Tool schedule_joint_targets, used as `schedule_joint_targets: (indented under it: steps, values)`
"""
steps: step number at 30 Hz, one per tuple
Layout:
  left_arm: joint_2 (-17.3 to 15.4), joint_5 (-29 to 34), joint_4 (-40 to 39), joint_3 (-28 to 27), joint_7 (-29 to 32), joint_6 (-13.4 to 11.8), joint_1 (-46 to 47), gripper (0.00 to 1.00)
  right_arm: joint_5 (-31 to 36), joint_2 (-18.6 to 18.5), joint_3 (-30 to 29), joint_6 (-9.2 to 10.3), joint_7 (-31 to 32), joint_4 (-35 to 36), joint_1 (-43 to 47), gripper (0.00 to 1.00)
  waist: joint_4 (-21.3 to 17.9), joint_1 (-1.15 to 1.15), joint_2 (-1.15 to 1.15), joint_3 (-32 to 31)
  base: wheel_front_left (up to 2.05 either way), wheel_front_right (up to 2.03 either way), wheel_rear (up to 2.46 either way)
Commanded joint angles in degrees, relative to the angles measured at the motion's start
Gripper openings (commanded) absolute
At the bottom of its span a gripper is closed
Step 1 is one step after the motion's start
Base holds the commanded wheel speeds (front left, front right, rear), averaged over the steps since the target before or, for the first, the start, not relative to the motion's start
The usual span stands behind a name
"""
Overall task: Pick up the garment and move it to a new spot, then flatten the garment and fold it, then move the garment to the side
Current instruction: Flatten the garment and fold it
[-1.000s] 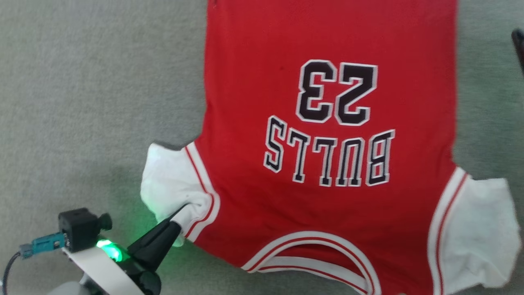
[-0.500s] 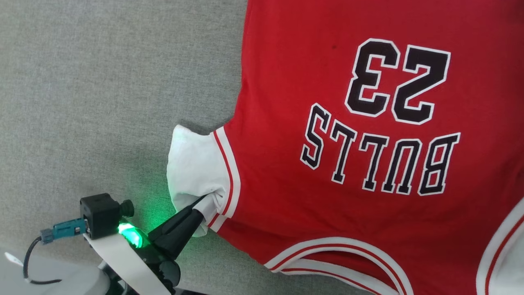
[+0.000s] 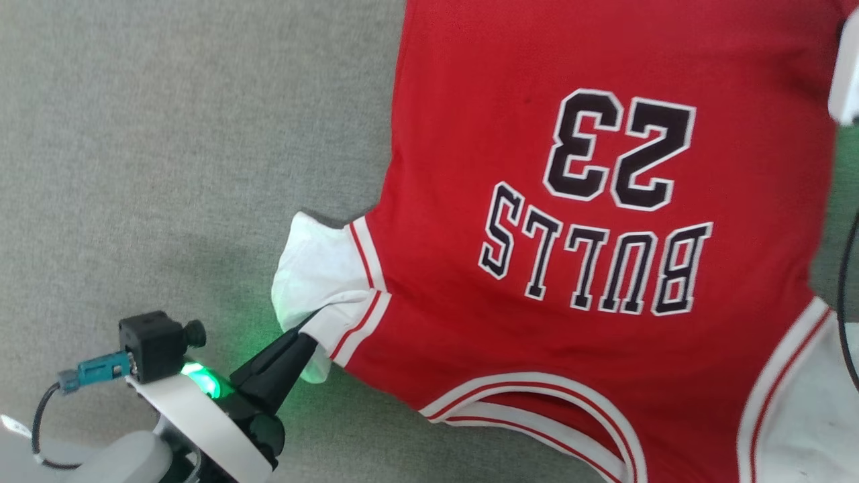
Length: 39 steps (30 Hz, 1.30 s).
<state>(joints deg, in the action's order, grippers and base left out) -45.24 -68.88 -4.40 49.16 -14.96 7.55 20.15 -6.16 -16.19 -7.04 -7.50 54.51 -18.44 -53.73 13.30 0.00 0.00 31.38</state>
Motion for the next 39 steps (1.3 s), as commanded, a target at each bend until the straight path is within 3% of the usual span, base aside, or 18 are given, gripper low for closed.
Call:
schedule_joint_targets:
  steps: [1, 10, 13, 17, 23, 28, 29, 31, 32, 39]
  values:
    - [0.1, -0.7, 0.4, -0.4, -0.3, -0.1, -0.8, 0.00, -1.0, -0.9, 0.4, 0.03, 0.3, 1.0, 1.8, 0.00, -1.5, 0.00, 0.00, -2.3, 0.00, 0.00, 0.00]
    - [-0.1, -0.5, 3.9, -4.0, -0.3, -0.1, -5.2, 0.00, -15.1, -7.5, 2.6, 0.03, 8.2, 21.6, 26.7, 0.00, -6.1, 0.00, 0.00, -8.2, 0.00, 0.00, 0.00]
    - [0.2, -0.3, 4.8, -5.5, -0.3, -0.1, -6.6, 0.00, -18.1, -7.7, 2.2, 0.03, 11.6, 29.2, 37.0, 0.00, -7.7, 0.00, 0.00, -9.5, 0.00, 0.00, 0.00]
    - [1.0, 0.4, 6.4, -7.8, -0.3, -0.1, -8.3, 0.00, -22.4, -4.9, 3.1, 0.03, 16.4, 39.3, 53.2, 0.00, -9.5, 0.00, 0.00, -10.8, 0.00, 0.00, 0.00]
    - [1.4, 1.2, 7.3, -9.5, -0.3, -0.1, -9.1, 0.00, -23.0, -2.2, 8.0, 0.03, 17.8, 45.0, 66.0, 0.00, -10.5, 0.00, 0.00, -11.1, 0.00, 0.00, 0.00]
    - [1.7, 1.8, 7.8, -9.7, -0.3, -0.1, -9.5, 0.00, -23.2, -1.1, 11.9, 0.03, 14.9, 43.1, 68.6, 0.00, -10.9, 0.00, 0.00, -11.0, 0.00, 0.00, 0.00]
    - [1.8, 1.9, 7.8, -9.7, -0.3, -0.1, -9.6, 0.00, -23.1, -1.3, 12.3, 0.03, 14.0, 42.8, 68.3, 0.03, -11.0, 0.00, 0.00, -11.1, 0.00, 0.00, 0.00]
    - [1.8, 2.0, 7.8, -9.7, -0.3, -0.1, -9.8, 0.00, -22.8, -1.1, 11.8, 0.03, 11.4, 43.0, 66.8, 0.87, -11.1, 0.00, 0.00, -11.1, 0.00, 0.00, 0.00]
    - [1.8, 2.0, 7.8, -9.6, -0.3, -0.1, -9.9, 0.00, -22.8, -1.3, 11.2, 0.03, 10.6, 43.3, 66.5, 1.00, -11.1, 0.00, 0.00, -11.1, 0.00, 0.00, 0.00]
    - [2.7, 2.4, 7.3, -9.0, -0.3, -0.1, -8.5, 0.00, -24.7, -2.4, 1.8, 0.03, 10.6, 50.5, 62.0, 1.00, -9.4, 0.00, 0.00, -10.3, 0.00, 0.00, 0.00]
